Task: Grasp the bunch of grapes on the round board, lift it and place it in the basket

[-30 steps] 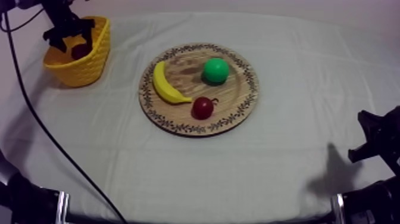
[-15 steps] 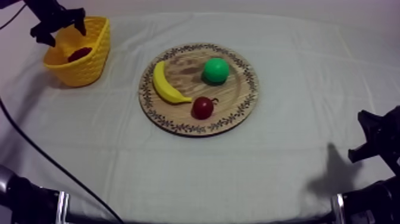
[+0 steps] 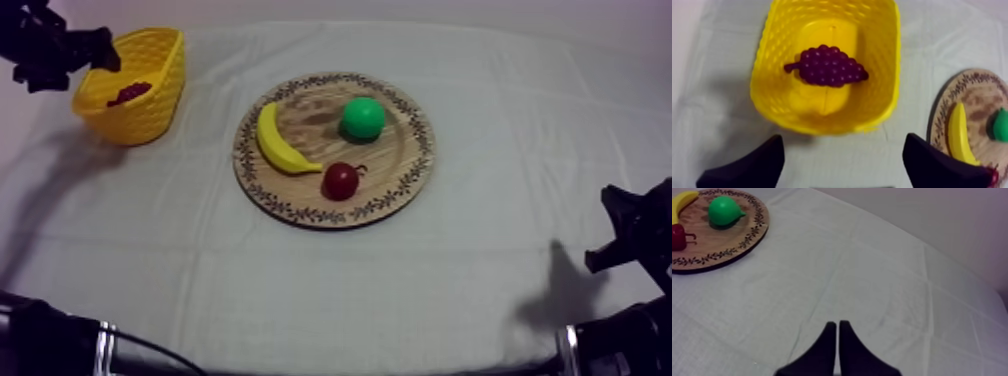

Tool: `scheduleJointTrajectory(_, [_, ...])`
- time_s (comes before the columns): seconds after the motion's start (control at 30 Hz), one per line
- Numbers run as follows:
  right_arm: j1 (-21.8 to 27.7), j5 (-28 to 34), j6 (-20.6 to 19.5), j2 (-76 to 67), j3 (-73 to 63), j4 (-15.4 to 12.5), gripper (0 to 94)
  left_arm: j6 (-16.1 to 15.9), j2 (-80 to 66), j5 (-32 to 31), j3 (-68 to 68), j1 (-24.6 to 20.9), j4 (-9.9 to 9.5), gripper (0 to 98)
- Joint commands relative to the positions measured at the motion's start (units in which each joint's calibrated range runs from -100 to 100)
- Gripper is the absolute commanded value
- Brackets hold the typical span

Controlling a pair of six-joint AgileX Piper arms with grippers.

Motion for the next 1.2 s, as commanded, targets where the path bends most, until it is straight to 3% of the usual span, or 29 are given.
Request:
scheduleJointTrajectory(0.0, [0.0,0.0,0.0,0.0,0.0,0.0,0.3,-1.1,-9.8,-2.2,7.8,0.4,0.31,77.2])
scheduleJointTrajectory(0.4, [-0.1,0.0,0.0,0.0,0.0,0.0,0.3,-2.2,-40.5,-16.8,35.7,2.0,0.41,37.1])
scheduleJointTrajectory(0.6, [-0.1,0.0,0.0,0.0,0.0,0.0,0.3,-2.0,-55.5,-18.7,47.5,1.2,0.21,24.0])
scheduleJointTrajectory(0.77, [-0.1,0.0,0.0,0.0,0.0,0.0,0.3,-1.3,-65.6,-18.9,54.1,0.7,-0.72,6.4])
scheduleJointTrajectory(0.93, [-0.1,0.0,0.0,0.0,0.0,0.0,0.3,3.4,-73.2,-17.3,58.6,0.7,-4.60,1.1])
scheduleJointTrajectory(1.03, [-0.1,0.0,0.0,0.0,0.0,0.0,0.3,4.4,-77.2,-16.2,60.0,0.4,-5.90,0.5])
scheduleJointTrajectory(1.17, [-0.1,0.0,0.0,0.0,0.0,0.0,0.3,1.8,-80.8,-15.3,60.8,0.1,-5.76,0.2])
